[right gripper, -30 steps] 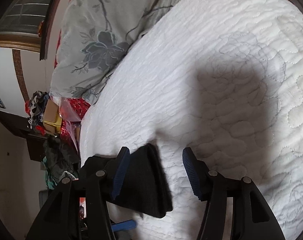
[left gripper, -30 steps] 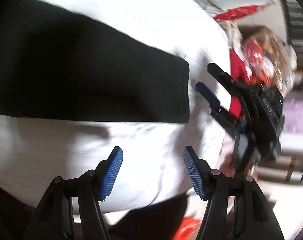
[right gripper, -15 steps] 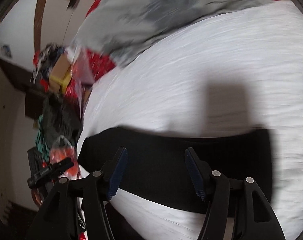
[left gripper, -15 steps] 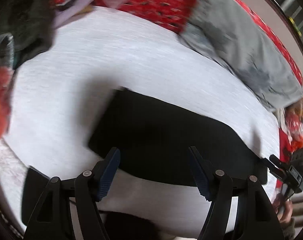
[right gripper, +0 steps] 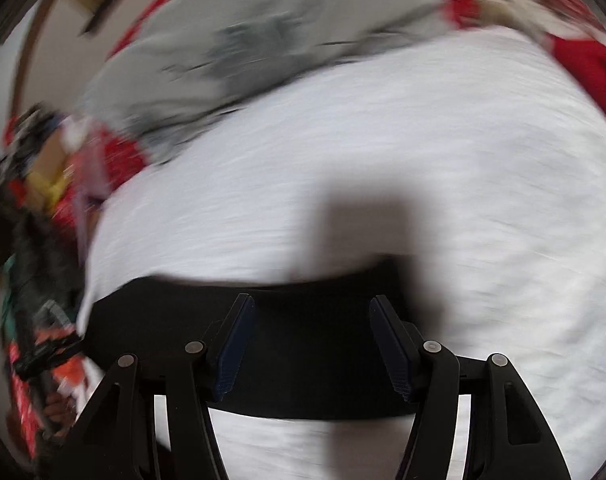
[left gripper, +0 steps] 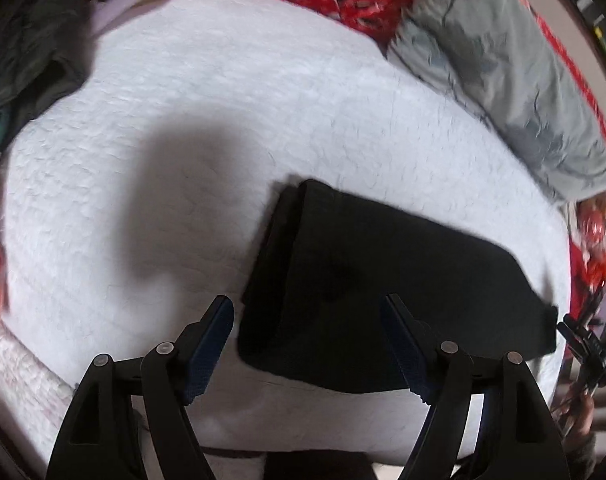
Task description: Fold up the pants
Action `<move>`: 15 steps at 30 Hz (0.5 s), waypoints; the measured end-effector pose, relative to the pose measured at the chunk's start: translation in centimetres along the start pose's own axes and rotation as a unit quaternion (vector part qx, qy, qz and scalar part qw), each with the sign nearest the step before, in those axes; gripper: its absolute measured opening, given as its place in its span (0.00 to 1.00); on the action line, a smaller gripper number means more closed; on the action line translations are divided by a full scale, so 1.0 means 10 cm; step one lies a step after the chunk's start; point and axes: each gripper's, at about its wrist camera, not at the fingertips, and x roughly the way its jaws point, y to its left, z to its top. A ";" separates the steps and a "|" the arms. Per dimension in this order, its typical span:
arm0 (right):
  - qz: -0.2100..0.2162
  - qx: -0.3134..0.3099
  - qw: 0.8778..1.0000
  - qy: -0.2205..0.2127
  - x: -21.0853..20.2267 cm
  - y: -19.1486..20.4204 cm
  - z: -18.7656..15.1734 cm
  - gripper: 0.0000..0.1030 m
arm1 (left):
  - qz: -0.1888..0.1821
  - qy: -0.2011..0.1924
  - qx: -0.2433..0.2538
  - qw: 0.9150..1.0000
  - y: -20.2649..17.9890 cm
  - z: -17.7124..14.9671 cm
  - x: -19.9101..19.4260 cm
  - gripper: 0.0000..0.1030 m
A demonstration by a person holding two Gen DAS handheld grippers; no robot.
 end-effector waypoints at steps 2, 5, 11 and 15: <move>-0.013 0.039 0.999 -0.003 -0.06 -0.32 -0.08 0.61 | 0.016 0.006 0.012 1.000 -0.03 0.01 0.11 0.73; 0.004 0.079 0.997 0.009 -0.02 -0.58 -0.21 0.61 | 0.025 0.007 0.018 1.000 -0.05 -0.01 0.19 0.73; -0.006 0.021 1.000 0.002 0.00 -0.43 -0.24 0.08 | 0.077 -0.014 0.007 0.997 -0.06 -0.02 0.25 0.37; -0.009 0.003 1.000 -0.016 -0.12 -0.38 -0.24 0.08 | 0.132 -0.020 0.033 0.990 -0.11 -0.08 0.41 0.38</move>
